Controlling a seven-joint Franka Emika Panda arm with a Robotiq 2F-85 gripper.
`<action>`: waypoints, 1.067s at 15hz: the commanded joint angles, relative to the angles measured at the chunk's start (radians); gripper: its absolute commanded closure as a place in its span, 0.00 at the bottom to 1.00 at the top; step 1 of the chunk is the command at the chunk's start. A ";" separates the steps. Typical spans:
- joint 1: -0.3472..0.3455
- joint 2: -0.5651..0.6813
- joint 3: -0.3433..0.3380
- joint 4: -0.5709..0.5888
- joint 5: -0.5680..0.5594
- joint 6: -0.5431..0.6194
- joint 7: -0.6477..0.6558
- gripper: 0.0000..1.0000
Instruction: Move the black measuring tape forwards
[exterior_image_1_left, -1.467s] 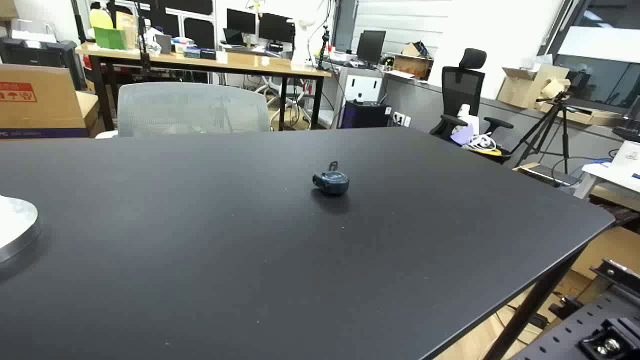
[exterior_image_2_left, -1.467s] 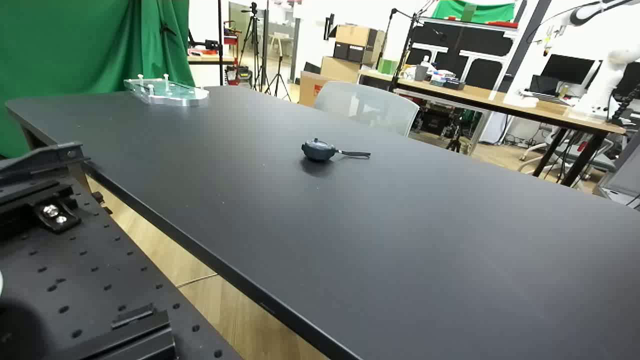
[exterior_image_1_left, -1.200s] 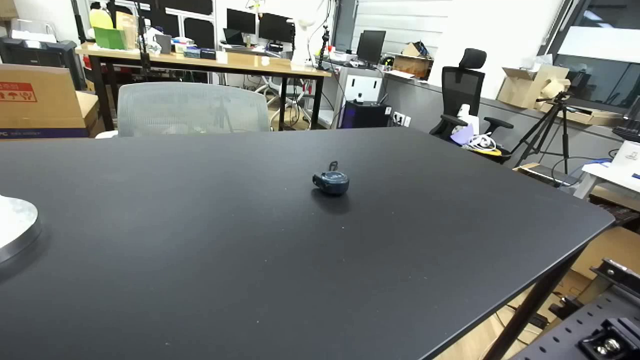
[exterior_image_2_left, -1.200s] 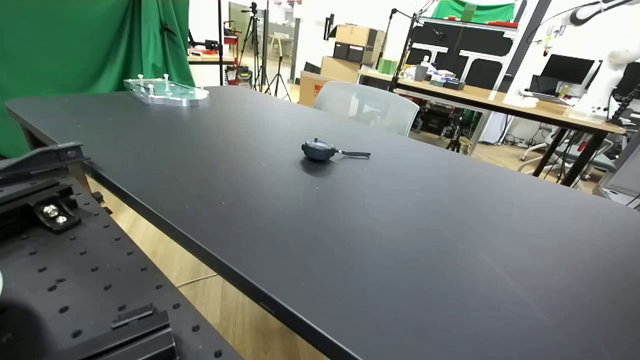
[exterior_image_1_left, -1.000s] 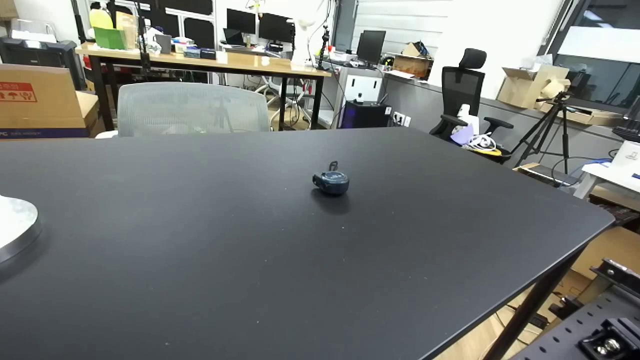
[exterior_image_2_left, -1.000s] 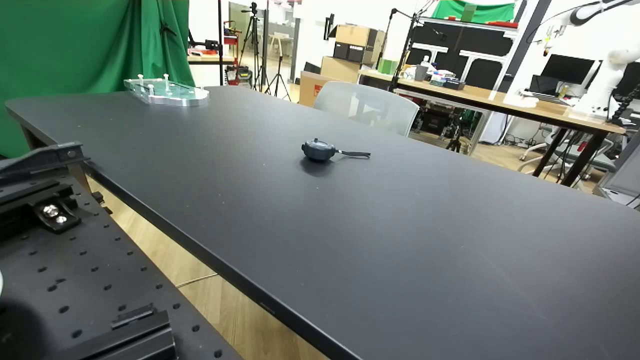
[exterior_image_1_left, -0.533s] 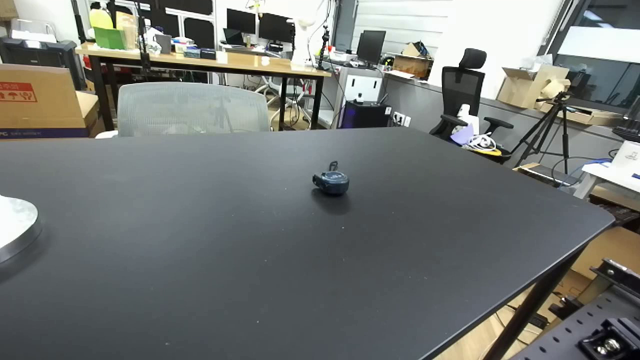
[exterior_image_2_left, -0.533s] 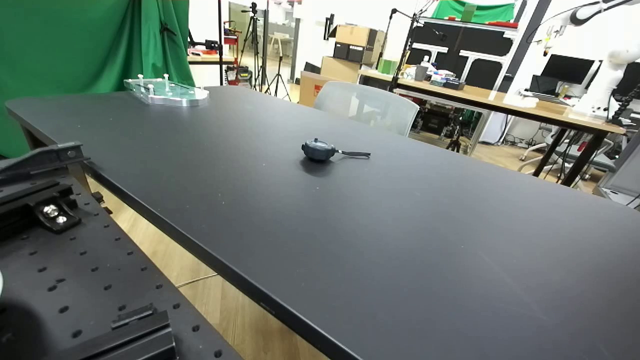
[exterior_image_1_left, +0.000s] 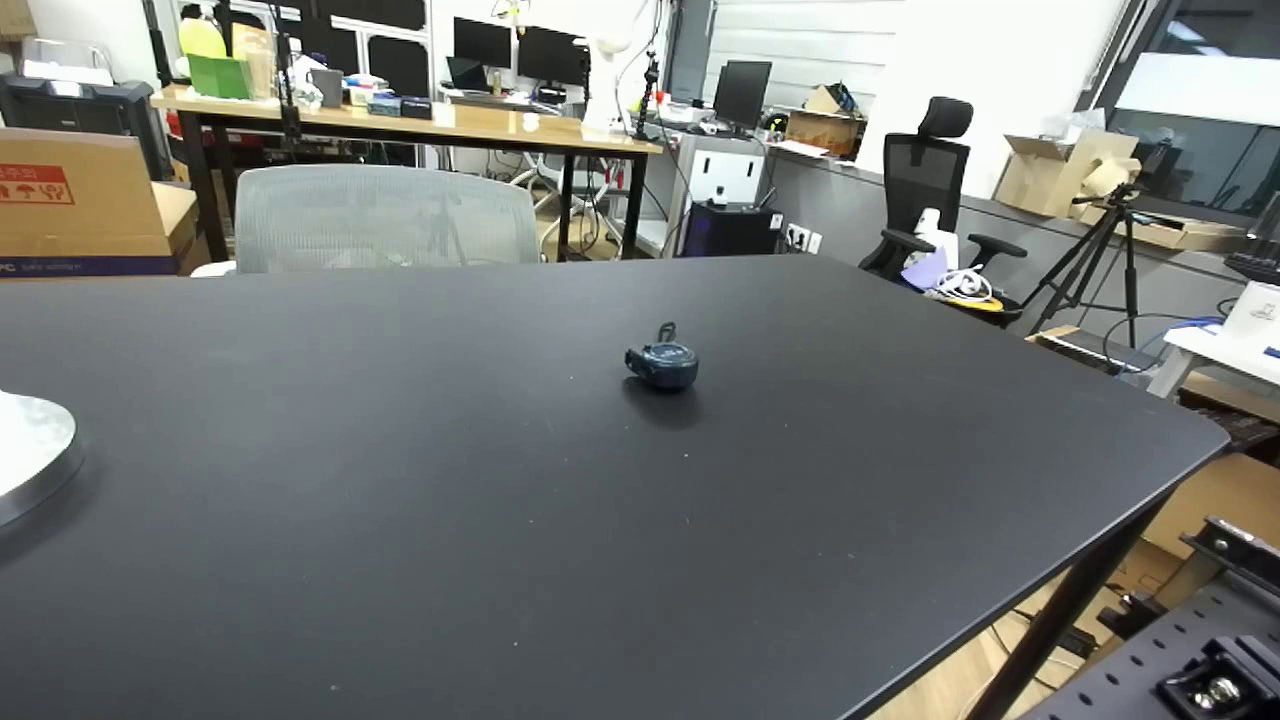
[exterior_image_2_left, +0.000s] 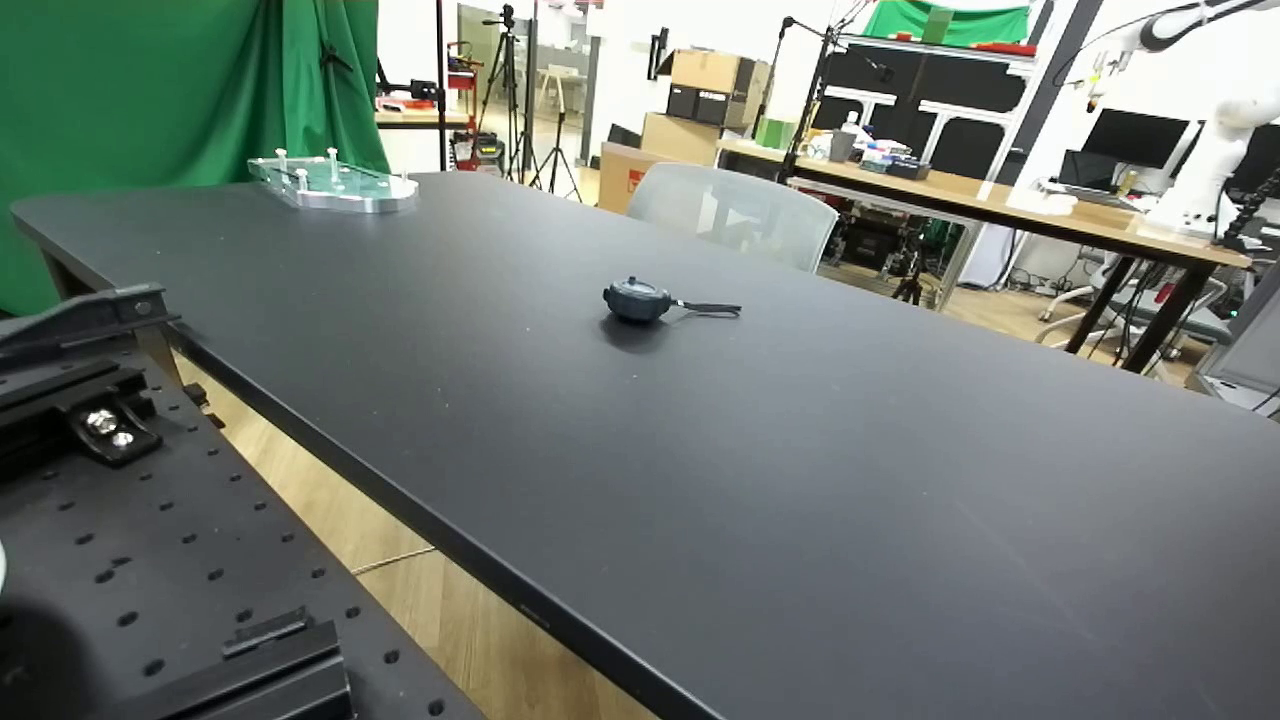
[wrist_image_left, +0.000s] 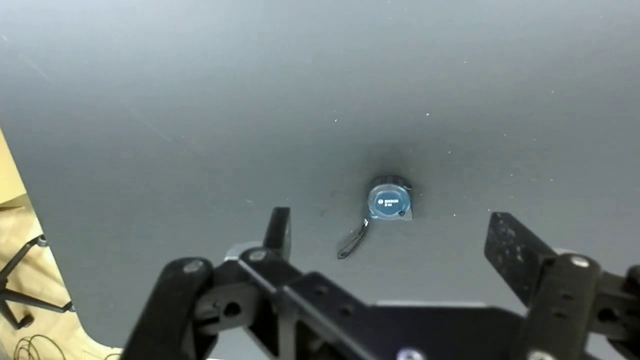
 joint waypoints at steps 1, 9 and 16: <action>0.005 0.179 -0.034 0.090 -0.072 0.079 -0.077 0.00; 0.035 0.315 -0.070 0.126 -0.081 0.193 -0.218 0.00; 0.035 0.409 -0.106 0.162 -0.002 0.267 -0.256 0.00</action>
